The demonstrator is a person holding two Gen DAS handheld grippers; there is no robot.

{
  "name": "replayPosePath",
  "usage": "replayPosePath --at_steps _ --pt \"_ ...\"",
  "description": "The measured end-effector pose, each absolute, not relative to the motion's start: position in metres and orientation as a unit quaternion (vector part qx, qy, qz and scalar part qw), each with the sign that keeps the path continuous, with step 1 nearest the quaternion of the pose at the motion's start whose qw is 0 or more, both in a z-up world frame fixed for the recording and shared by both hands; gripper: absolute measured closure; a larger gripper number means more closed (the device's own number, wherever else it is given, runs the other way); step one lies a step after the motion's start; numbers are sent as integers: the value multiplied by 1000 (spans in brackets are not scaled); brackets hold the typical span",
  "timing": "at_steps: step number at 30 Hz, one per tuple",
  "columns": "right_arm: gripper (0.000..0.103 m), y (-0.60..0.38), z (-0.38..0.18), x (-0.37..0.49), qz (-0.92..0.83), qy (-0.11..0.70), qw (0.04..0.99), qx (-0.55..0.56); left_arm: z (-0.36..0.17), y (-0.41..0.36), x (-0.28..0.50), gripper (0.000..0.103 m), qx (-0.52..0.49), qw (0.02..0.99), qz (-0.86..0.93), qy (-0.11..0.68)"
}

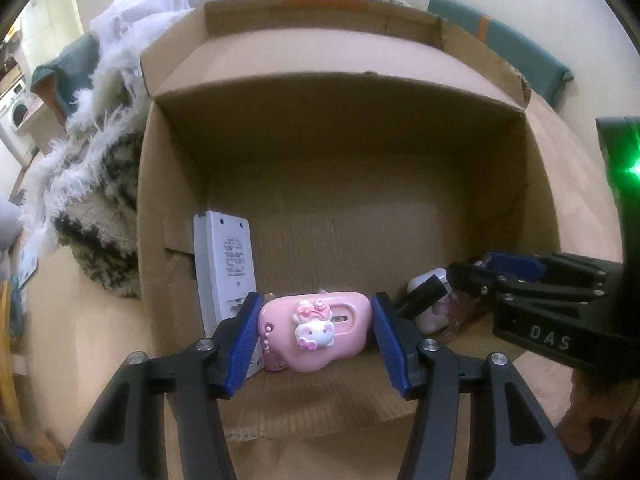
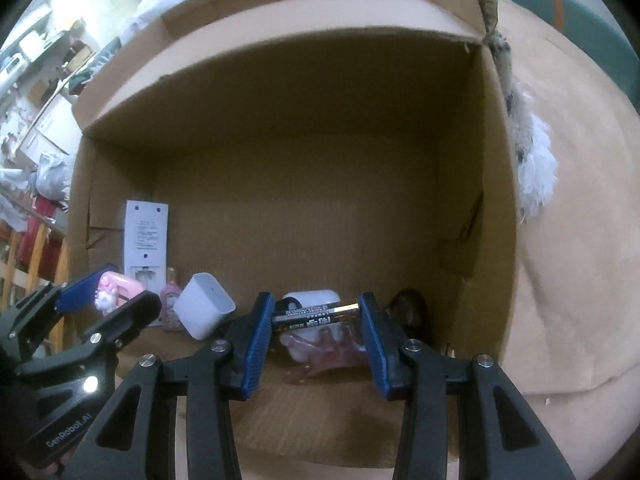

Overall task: Organize rigid objects
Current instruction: 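Carry the Hello Kitty case and battery over into the box, then lower both items into the box and open both grippers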

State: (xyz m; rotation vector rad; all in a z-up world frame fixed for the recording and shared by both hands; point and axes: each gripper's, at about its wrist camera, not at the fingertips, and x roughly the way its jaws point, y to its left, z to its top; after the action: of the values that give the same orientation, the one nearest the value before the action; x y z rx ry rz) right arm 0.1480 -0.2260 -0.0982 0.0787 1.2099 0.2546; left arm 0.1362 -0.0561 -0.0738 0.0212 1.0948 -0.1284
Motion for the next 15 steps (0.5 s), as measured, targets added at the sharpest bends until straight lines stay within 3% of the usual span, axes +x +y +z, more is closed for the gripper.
replayPosePath --at_steps 15 --pt "56 -224 -109 154 125 584 800 50 -91 -59 151 51 20 840 -42 541"
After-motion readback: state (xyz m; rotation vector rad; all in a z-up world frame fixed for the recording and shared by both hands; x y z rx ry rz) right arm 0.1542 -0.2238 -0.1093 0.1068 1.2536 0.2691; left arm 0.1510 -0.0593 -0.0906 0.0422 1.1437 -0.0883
